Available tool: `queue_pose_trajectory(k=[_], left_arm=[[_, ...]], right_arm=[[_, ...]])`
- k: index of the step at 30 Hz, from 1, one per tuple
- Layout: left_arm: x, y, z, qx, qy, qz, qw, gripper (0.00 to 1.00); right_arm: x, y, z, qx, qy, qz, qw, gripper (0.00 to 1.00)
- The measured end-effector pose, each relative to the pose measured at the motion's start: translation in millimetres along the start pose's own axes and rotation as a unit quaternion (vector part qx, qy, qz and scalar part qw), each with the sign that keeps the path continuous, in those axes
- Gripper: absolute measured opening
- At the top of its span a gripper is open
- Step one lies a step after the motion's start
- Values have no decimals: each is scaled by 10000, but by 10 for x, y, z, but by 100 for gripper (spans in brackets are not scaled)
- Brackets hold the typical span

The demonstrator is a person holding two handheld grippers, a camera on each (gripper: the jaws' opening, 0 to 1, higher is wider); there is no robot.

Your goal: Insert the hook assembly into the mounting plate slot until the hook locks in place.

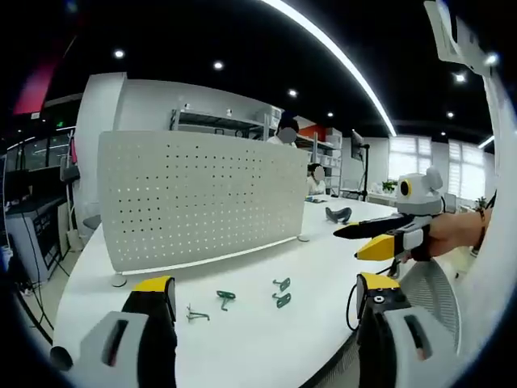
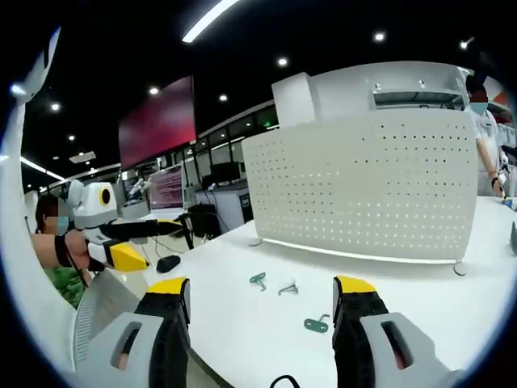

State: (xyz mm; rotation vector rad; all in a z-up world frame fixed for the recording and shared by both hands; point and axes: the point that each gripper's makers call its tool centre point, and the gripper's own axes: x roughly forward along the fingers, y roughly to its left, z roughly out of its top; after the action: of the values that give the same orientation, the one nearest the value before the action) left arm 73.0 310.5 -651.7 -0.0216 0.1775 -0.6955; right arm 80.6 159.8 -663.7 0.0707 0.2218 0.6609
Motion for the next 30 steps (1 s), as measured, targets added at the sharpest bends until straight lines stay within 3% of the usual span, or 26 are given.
queue_pose_trajectory(k=[16, 30], left_arm=[[-25, 49, 4, 49, 22, -31, 10000, 95], [71, 55, -54, -10, 72, -128, 9999, 94]], right_arm=[[36, 30, -44, 78, 81, 109, 9999, 74], [45, -40, -81, 57, 180, -57, 9998, 73]])
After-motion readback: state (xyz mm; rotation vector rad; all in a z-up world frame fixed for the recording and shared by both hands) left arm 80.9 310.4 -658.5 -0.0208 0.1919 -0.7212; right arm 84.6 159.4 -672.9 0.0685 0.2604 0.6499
